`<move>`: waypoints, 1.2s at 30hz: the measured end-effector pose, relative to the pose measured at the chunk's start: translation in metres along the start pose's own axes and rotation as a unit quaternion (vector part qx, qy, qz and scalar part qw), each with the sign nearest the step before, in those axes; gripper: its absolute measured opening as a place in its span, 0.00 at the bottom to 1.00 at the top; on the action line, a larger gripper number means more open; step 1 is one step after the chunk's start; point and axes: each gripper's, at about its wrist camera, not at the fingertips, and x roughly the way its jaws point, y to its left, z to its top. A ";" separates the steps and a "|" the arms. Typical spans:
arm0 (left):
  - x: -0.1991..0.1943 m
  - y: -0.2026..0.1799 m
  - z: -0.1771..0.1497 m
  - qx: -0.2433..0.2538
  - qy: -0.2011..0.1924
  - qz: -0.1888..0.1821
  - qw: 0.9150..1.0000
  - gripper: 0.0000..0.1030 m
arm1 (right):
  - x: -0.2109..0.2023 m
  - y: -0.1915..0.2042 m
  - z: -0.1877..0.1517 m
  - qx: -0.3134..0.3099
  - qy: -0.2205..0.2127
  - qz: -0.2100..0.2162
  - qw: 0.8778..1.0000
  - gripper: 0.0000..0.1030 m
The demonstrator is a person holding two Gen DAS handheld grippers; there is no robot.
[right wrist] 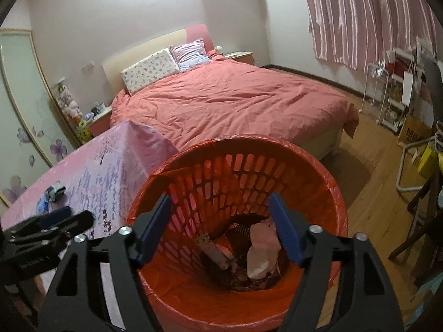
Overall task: Collect trash
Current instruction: 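Open the right tool over the basket while the left tool releases the tube into it, then grasp the blue tissue pack with the left tool while the right tool grasps the dark blue wrapper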
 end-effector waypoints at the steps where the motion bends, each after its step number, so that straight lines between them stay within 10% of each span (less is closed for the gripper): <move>1: -0.005 0.011 -0.003 -0.003 -0.003 0.013 1.000 0.80 | -0.002 0.007 -0.001 -0.008 0.001 -0.002 1.000 0.76; 13: -0.046 0.202 -0.020 -0.128 -0.019 0.206 0.970 0.84 | -0.013 0.073 -0.020 -0.091 -0.001 0.004 0.996 0.85; 23: -0.007 0.260 0.003 -0.189 0.015 0.195 0.962 0.83 | -0.002 0.109 -0.030 -0.105 0.032 0.039 0.993 0.85; 29: -0.004 0.262 0.001 -0.172 0.023 0.224 0.959 0.52 | 0.000 0.127 -0.036 -0.113 0.043 0.051 0.991 0.85; 36: -0.046 0.298 -0.040 -0.172 0.026 0.247 0.953 0.51 | 0.000 0.153 -0.044 -0.129 0.050 0.077 0.987 0.85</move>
